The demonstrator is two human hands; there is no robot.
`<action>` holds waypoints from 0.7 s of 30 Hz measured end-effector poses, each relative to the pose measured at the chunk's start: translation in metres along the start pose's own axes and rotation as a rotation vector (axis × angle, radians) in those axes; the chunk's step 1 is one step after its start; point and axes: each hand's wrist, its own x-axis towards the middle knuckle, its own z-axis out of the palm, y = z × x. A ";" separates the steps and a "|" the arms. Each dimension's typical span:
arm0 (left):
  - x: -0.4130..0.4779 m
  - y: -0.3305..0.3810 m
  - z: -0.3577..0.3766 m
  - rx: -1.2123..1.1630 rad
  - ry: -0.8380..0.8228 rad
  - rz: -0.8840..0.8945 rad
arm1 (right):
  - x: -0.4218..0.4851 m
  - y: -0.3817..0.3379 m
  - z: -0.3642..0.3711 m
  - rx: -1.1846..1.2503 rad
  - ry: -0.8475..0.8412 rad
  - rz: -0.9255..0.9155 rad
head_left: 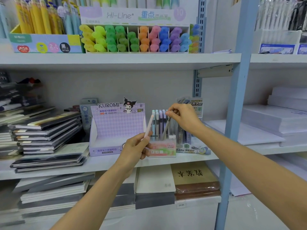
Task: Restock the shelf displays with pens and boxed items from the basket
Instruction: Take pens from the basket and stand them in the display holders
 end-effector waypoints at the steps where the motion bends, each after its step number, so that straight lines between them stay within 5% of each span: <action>1: 0.000 0.000 0.000 0.001 -0.003 -0.002 | 0.002 -0.001 0.000 0.007 -0.004 -0.001; 8: 0.001 0.000 -0.002 -0.003 -0.013 -0.023 | 0.003 -0.008 0.018 0.145 0.044 0.043; 16: -0.002 0.003 -0.002 0.011 -0.025 -0.009 | -0.004 -0.007 0.019 -0.023 0.023 0.064; 19: -0.002 0.004 0.001 0.017 -0.040 0.001 | -0.012 -0.020 0.009 0.355 0.067 0.094; 21: -0.003 0.006 0.005 0.008 -0.053 0.005 | -0.017 -0.030 0.001 0.536 -0.055 0.078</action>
